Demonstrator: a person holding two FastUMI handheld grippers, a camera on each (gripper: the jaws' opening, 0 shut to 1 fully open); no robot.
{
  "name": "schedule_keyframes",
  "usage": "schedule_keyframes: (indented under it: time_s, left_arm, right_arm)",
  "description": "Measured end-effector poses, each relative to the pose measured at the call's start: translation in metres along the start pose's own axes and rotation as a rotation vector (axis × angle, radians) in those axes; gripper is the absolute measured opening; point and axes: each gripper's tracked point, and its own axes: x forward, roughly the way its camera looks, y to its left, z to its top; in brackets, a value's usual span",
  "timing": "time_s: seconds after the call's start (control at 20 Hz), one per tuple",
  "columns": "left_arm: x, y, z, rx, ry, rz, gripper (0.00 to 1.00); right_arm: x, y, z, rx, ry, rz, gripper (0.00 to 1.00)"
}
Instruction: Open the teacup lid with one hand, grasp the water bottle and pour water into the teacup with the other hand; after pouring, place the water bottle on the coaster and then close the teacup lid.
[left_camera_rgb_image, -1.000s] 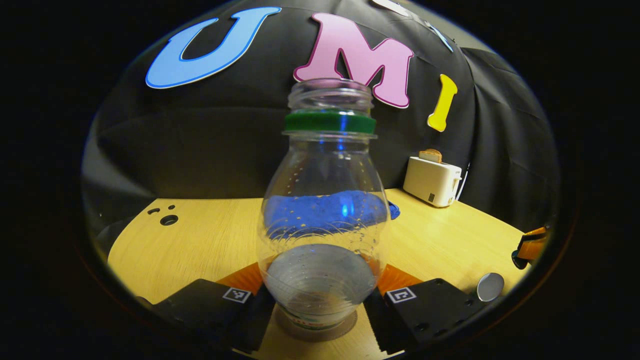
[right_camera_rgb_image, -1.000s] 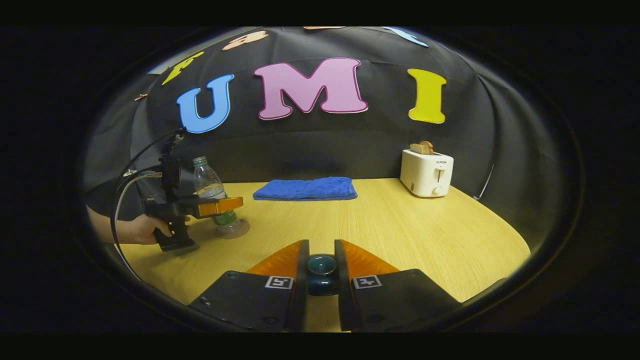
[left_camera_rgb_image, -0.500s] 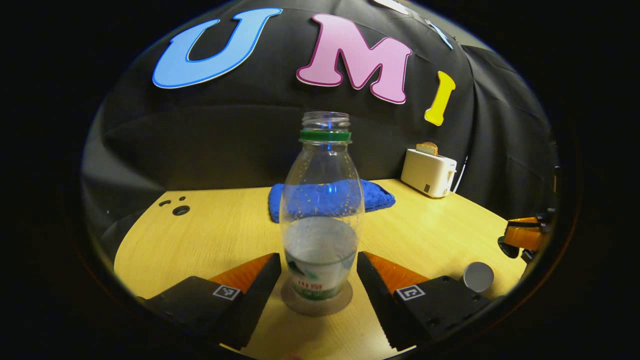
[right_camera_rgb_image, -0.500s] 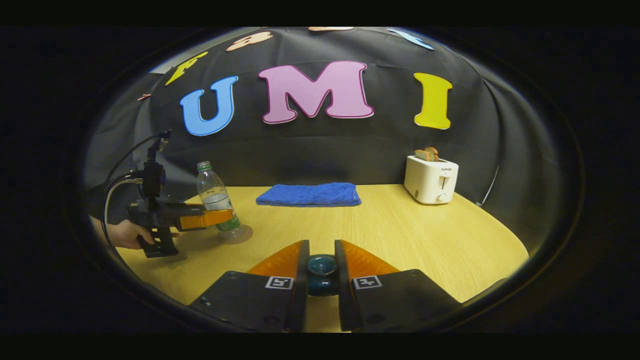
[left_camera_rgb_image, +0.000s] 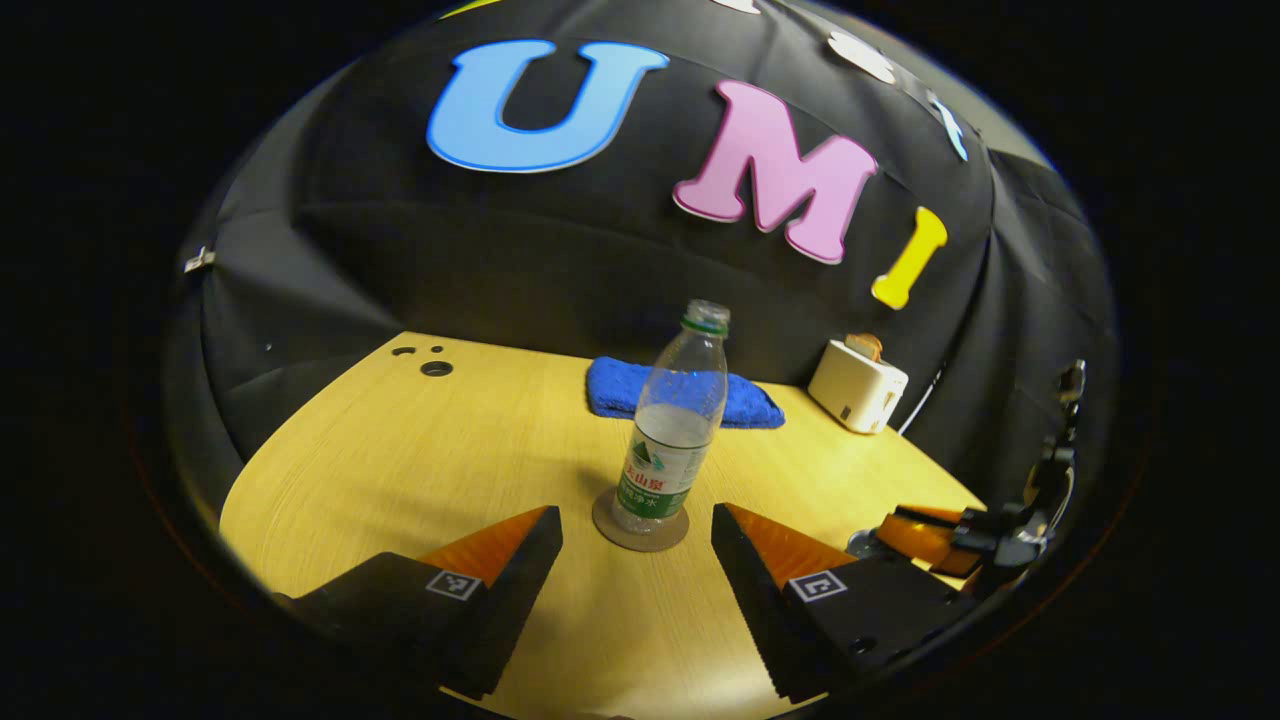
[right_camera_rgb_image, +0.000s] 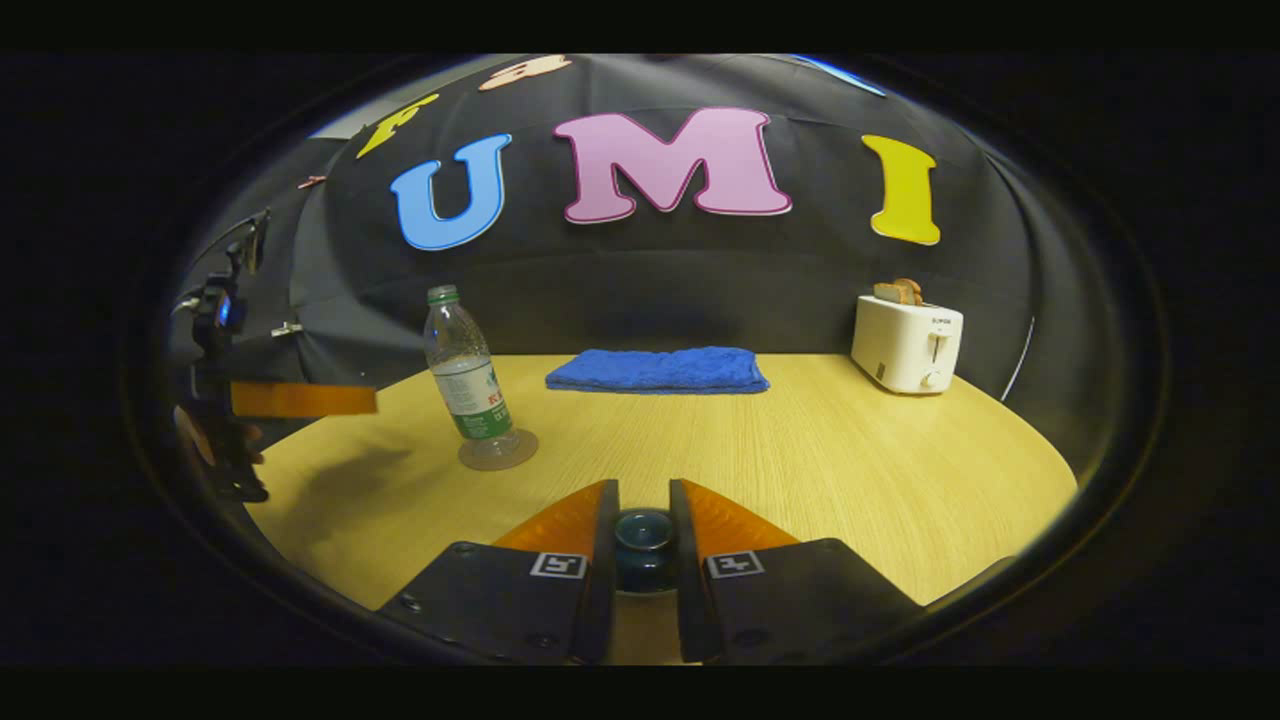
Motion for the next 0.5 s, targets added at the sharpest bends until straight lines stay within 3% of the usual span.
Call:
schedule_keyframes:
  time_s: [0.2,0.25,0.3,0.4,0.45,0.5]
  left_arm:
    - [-0.031,0.012,0.001,0.006,0.027,0.027,0.95]
    - [-0.036,0.012,-0.002,0.004,0.043,0.021,0.95]
    - [-0.04,0.011,-0.004,0.01,0.051,0.02,0.95]
    - [-0.044,0.009,-0.004,0.03,0.053,0.022,0.92]
    - [-0.044,0.007,-0.004,0.043,0.053,0.025,0.96]
    - [-0.044,0.006,-0.005,0.059,0.055,0.027,0.96]
  right_arm:
    - [0.006,-0.002,-0.006,-0.034,-0.005,-0.012,0.29]
    - [0.007,-0.002,-0.008,-0.036,0.001,-0.01,0.24]
    - [0.007,-0.003,-0.01,-0.037,0.002,-0.012,0.34]
    - [0.009,-0.003,-0.009,-0.037,-0.005,-0.013,0.3]
    - [0.009,-0.002,-0.011,-0.038,-0.005,-0.011,0.31]
    - [0.009,0.001,-0.012,-0.036,0.0,-0.004,0.36]
